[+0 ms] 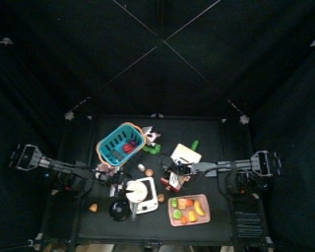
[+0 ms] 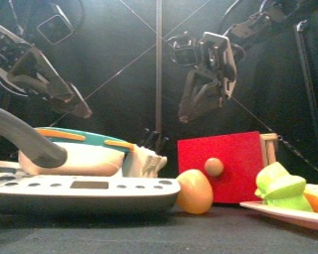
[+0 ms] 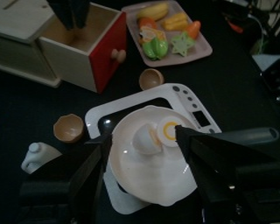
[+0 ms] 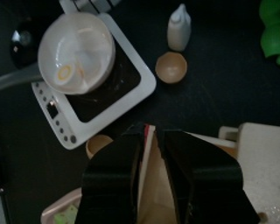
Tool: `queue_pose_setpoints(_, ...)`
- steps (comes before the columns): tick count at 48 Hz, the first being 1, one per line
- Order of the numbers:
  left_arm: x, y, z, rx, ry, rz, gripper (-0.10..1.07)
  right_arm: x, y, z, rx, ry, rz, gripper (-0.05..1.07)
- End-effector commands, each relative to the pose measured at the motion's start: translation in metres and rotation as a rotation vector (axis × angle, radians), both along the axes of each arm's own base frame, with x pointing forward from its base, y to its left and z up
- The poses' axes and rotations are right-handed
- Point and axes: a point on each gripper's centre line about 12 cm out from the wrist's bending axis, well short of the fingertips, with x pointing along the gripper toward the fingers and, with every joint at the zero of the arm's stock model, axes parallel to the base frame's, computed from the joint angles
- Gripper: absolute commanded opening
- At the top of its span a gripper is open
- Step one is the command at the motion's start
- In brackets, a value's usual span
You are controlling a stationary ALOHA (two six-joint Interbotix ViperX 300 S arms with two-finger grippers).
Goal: Grab egg half
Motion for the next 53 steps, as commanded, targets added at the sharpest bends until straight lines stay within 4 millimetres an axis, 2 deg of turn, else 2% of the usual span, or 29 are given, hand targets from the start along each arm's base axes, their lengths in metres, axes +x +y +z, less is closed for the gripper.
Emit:
queue_pose_setpoints(1,0.012,-0.003,0.013,0.058,0.008,-0.035,0.94,-0.004,-0.004,0.019,-0.008,-0.146,-0.014,0.62)
queue_pose_setpoints(6,0.02,-0.003,0.013,0.128,0.07,-0.061,0.94,-0.009,-0.007,0.02,-0.01,-0.224,-0.024,0.62)
queue_pose_setpoints(19,0.043,-0.001,-0.006,0.397,0.238,-0.173,0.94,-0.013,-0.012,0.015,-0.017,-0.283,-0.038,0.62)
queue_pose_setpoints(25,0.051,-0.012,-0.009,0.474,0.27,-0.233,0.94,-0.013,-0.016,0.016,-0.028,-0.29,-0.042,0.62)
queue_pose_setpoints(40,0.045,-0.029,-0.026,0.57,0.368,-0.314,0.93,-0.014,-0.016,0.012,-0.012,-0.276,-0.054,0.62)
queue_pose_setpoints(53,0.054,-0.028,-0.037,0.687,0.378,-0.375,0.93,-0.015,-0.017,0.007,-0.008,-0.263,-0.06,0.62)
